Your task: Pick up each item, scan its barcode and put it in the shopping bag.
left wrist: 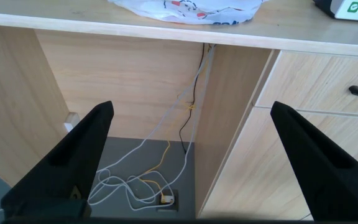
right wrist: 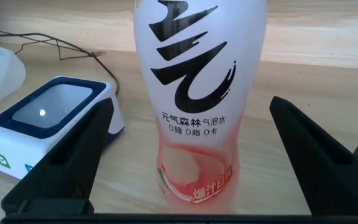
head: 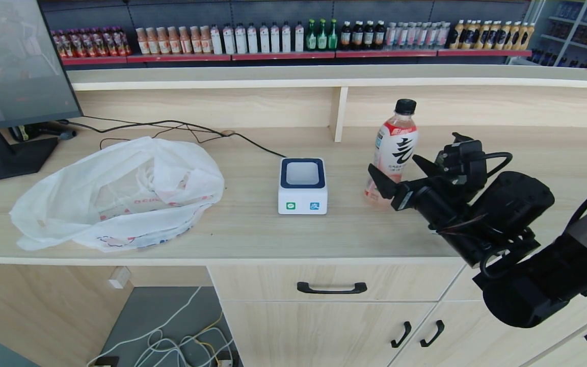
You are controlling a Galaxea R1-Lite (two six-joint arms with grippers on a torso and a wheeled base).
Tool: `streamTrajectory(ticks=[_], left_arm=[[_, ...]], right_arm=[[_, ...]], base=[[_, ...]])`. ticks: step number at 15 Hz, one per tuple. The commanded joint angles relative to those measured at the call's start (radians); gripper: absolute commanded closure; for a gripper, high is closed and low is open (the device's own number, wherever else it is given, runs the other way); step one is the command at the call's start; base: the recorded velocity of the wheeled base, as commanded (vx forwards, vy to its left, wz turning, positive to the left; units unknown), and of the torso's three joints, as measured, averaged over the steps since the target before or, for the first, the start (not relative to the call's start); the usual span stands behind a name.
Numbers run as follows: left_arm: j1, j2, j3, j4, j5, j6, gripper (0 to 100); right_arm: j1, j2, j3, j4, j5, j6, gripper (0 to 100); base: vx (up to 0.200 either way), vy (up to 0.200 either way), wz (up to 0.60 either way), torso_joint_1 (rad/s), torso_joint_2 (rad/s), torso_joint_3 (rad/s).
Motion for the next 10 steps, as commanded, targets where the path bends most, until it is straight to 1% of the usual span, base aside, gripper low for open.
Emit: streamTrajectory(ticks=[1,3,10], left_arm=[[0.001,0.000,0.000,0.000,0.000,0.000,0],[0.001,0.000,0.000,0.000,0.000,0.000,0],[-0.001,0.000,0.000,0.000,0.000,0.000,0]], right_arm=[[-0.001,0.046,-0.033,-0.001,-0.002,0.001,0],[-0.003,0.074,-0.073,-0.001,-0.004,0.001,0],[-0.003,0.113,-0.148,-0.001,-0.008,-0.001,0]], base=[[0.000,0.000,0.00,0.000,0.00,0.000],[0.000,0.000,0.00,0.000,0.00,0.000],[0.000,0.000,0.00,0.000,0.00,0.000]])
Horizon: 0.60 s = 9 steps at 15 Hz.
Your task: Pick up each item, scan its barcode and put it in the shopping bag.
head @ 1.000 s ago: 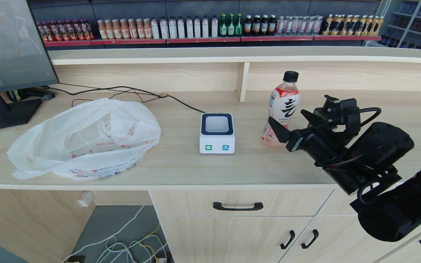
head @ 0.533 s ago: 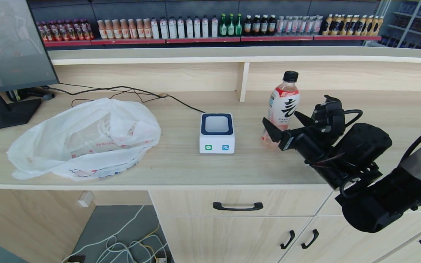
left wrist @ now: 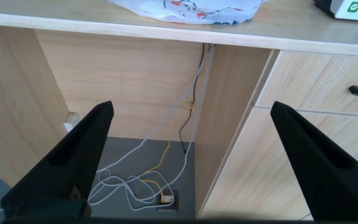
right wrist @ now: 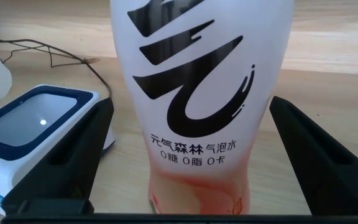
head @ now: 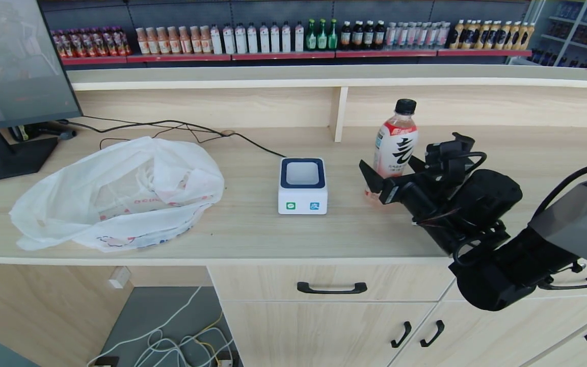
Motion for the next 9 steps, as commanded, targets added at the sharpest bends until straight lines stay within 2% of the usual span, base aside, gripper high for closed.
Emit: streamTrajectory(ticks=[1,9], left_arm=[[0.002,0.000,0.000,0.000,0.000,0.000,0],[0.002,0.000,0.000,0.000,0.000,0.000,0]], right_arm=[[0.000,0.016,-0.021,-0.001,-0.001,-0.001,0],[-0.004,0.053,-0.084,-0.001,-0.001,-0.002,0]], base=[[0.000,0.000,0.00,0.000,0.00,0.000],[0.000,0.000,0.00,0.000,0.00,0.000]])
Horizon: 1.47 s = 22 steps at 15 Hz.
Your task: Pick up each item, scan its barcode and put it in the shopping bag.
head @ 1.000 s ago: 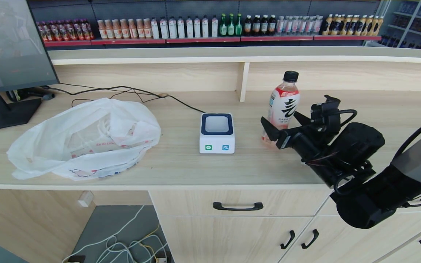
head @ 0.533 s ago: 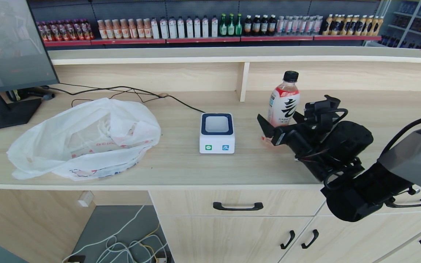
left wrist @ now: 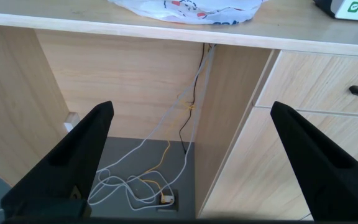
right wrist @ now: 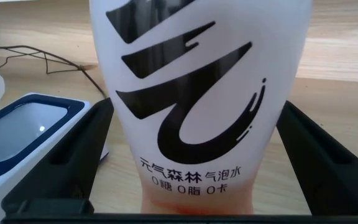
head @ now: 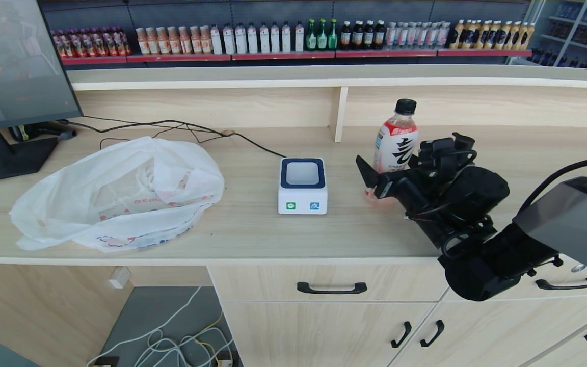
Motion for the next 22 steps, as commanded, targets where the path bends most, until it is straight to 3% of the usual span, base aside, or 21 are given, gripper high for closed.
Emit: streamTrajectory(ticks=[1,2,3,12,19,22], left_arm=[[-0.001,0.000,0.000,0.000,0.000,0.000,0],[0.001,0.000,0.000,0.000,0.000,0.000,0],[0.001,0.000,0.000,0.000,0.000,0.000,0],[0.001,0.000,0.000,0.000,0.000,0.000,0],[0.001,0.000,0.000,0.000,0.000,0.000,0],[-0.001,0.000,0.000,0.000,0.000,0.000,0]], right_arm=[[0.000,0.002,-0.002,-0.001,0.000,0.000,0],[0.000,0.001,-0.002,-0.001,0.000,-0.002,0],[0.000,-0.001,-0.004,-0.001,0.000,0.000,100],[0.000,-0.039,0.012,-0.001,-0.002,0.001,100],[0.025,-0.220,0.168,-0.001,-0.002,0.000,100],[0.122,-0.360,0.320,-0.001,-0.002,-0.008,100]], base=[[0.000,0.000,0.00,0.000,0.00,0.000],[0.000,0.000,0.00,0.000,0.00,0.000],[0.000,0.000,0.00,0.000,0.00,0.000],[0.000,0.000,0.00,0.000,0.00,0.000],[0.000,0.000,0.00,0.000,0.00,0.000],[0.000,0.000,0.00,0.000,0.00,0.000]])
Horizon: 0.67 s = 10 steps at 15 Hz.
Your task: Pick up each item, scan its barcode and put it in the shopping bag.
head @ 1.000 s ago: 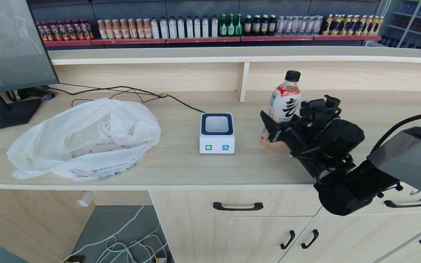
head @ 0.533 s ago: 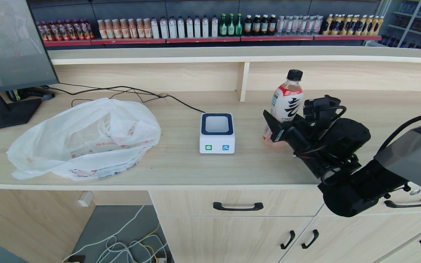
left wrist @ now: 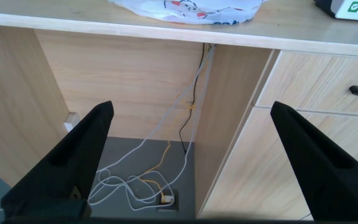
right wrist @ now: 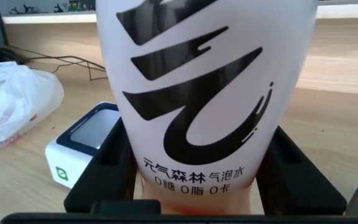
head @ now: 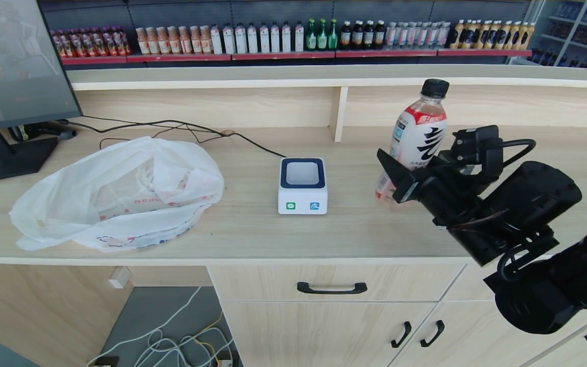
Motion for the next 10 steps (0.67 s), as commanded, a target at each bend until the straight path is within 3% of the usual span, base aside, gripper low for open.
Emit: streamTrajectory(ticks=[1,3,6,10], left_arm=[[0.001,0.000,0.000,0.000,0.000,0.000,0],[0.000,0.000,0.000,0.000,0.000,0.000,0],[0.000,0.000,0.000,0.000,0.000,0.000,0],[0.001,0.000,0.000,0.000,0.000,0.000,0]], right_arm=[[0.085,-0.138,0.120,-0.001,0.000,-0.008,100],[0.132,-0.210,0.209,-0.001,0.000,-0.008,100],[0.131,-0.320,0.326,-0.001,0.000,-0.009,100],[0.138,-0.362,0.373,-0.001,0.000,-0.008,100]], base=[[0.000,0.000,0.00,0.000,0.00,0.000],[0.000,0.000,0.00,0.000,0.00,0.000],[0.000,0.000,0.00,0.000,0.00,0.000],[0.000,0.000,0.00,0.000,0.00,0.000]])
